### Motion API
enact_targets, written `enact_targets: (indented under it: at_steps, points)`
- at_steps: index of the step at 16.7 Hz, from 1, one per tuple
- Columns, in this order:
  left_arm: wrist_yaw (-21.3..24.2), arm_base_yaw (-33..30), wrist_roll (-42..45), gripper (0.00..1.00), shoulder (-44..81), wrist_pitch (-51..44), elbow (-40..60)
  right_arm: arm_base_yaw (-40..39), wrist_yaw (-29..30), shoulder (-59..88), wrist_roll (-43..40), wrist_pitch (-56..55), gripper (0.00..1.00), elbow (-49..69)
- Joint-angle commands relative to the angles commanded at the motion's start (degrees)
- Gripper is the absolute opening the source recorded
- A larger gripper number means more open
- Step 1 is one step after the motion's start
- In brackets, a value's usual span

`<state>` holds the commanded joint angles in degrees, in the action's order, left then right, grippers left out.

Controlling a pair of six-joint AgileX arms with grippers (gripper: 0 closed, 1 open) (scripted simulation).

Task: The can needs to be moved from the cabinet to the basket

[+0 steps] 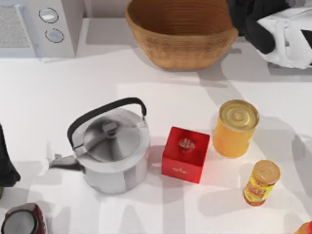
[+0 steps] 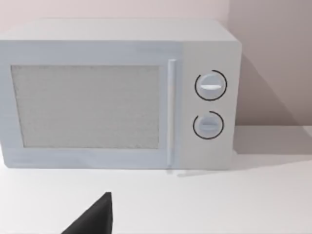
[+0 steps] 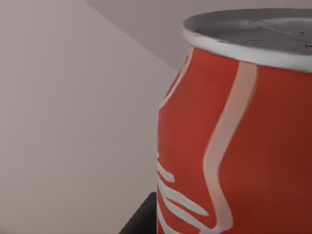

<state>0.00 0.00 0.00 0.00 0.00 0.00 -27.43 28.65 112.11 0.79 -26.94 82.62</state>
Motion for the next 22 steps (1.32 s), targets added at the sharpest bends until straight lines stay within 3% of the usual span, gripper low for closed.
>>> enact_targets:
  at_steps: [6,22]
  points:
    - [0.0,0.0,0.0,1.00,0.0,0.0,0.0,-4.4,4.4,14.3,0.1,-4.3,0.00,12.0]
    - [0.0,0.0,0.0,1.00,0.0,0.0,0.0,-3.1,3.2,19.8,0.1,-3.4,0.00,18.5]
